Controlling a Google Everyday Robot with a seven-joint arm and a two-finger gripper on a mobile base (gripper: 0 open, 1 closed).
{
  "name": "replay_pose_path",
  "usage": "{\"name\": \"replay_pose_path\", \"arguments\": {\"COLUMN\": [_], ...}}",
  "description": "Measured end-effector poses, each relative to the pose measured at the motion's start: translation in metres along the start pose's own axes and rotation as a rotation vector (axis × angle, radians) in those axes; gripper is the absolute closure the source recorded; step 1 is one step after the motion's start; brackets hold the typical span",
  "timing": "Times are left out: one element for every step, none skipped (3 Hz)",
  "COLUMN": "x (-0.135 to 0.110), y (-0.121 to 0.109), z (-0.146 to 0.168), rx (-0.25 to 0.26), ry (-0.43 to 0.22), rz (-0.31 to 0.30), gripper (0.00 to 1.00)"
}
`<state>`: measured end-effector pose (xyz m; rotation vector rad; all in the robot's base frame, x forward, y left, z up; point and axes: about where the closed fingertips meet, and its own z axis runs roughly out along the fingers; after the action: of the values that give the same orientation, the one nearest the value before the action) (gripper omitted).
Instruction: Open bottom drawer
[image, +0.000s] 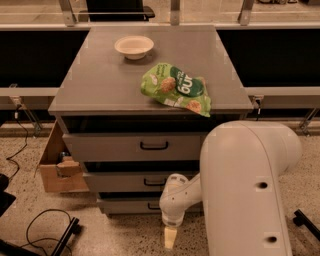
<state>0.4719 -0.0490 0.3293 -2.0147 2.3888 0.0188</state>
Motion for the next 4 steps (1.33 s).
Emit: {"name": "replay_pose_path", "arguments": {"x": [-0.009,-0.012,-0.012,0.002], "y": [-0.003,-0.018,-0.018,-0.031], "z": [0.039,0.081,0.081,0.090], "rx": [0.027,0.067,0.067,0.102], "ry": [-0.010,-0.007,-0.007,-0.012], "rz": [-0.001,-0.041,-0.041,-0.015], "gripper": [0.00,0.00,0.00,0.00]}}
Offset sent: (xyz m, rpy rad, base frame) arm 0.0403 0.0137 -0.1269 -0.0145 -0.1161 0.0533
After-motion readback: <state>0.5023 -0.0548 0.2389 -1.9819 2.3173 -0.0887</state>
